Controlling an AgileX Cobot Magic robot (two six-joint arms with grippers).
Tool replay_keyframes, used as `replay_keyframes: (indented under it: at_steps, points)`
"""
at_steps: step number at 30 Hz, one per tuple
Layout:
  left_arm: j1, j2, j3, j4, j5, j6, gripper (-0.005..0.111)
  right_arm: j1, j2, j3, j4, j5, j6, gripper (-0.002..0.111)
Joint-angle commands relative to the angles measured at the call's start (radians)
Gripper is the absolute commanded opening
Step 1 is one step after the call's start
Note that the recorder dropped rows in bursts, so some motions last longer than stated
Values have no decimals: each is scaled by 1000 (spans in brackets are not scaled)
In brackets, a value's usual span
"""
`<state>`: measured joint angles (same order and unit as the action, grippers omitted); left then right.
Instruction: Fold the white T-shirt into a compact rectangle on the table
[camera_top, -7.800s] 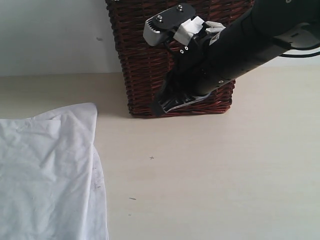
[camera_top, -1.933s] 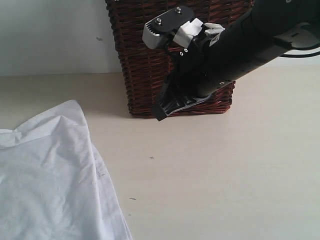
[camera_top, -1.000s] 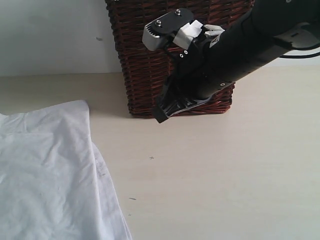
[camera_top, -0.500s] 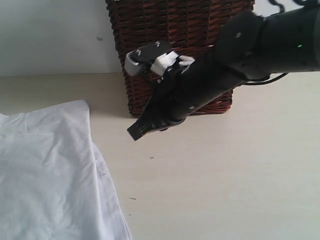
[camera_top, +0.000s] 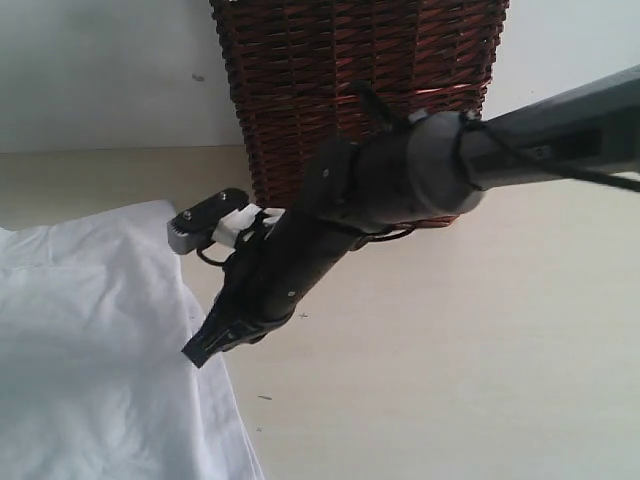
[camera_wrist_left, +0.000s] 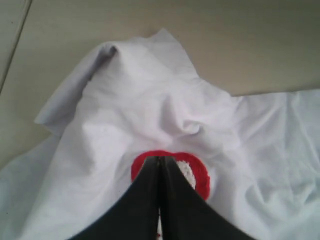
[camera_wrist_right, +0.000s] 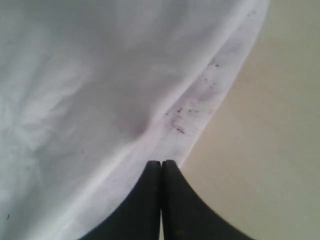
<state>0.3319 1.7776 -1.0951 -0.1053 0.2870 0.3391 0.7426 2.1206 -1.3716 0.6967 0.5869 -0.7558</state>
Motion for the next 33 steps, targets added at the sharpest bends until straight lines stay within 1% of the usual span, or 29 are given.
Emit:
replay_keyframes:
  at_steps: [1, 5, 6, 8, 11, 15, 16, 20, 26, 31, 33]
  points:
    - [-4, -7, 3, -18, -46, -7, 0, 50, 76, -84, -46, 38, 42, 0]
    - [-4, -7, 3, -18, -46, -4, 0, 77, 127, -148, -280, 46, 261, 0]
    - [-4, -7, 3, -18, -46, -3, 0, 77, 144, -173, -406, 77, 381, 0]
    - [-4, -7, 3, -18, -49, -3, 0, 77, 148, -180, -511, 103, 481, 0]
    - [-4, -7, 3, -19, -48, -3, 0, 77, 153, -180, -517, 131, 488, 0]
    - [-4, -7, 3, -26, -55, -3, 0, 77, 159, -180, -530, 282, 490, 0]
    - [-4, -7, 3, -31, -57, -3, 0, 75, 154, -168, -530, 287, 490, 0]
    - [-4, -7, 3, -58, -74, -3, 0, 70, 122, -68, -553, 221, 529, 0]
    - [-4, -7, 3, -102, -78, -3, 0, 48, 39, 54, -648, 153, 651, 0]
    - [-6, -7, 3, -146, -80, -3, 0, 48, -68, 125, -651, 98, 664, 0]
    - [-13, -9, 3, -148, -77, -3, 0, 48, -112, 143, -623, 77, 657, 0]
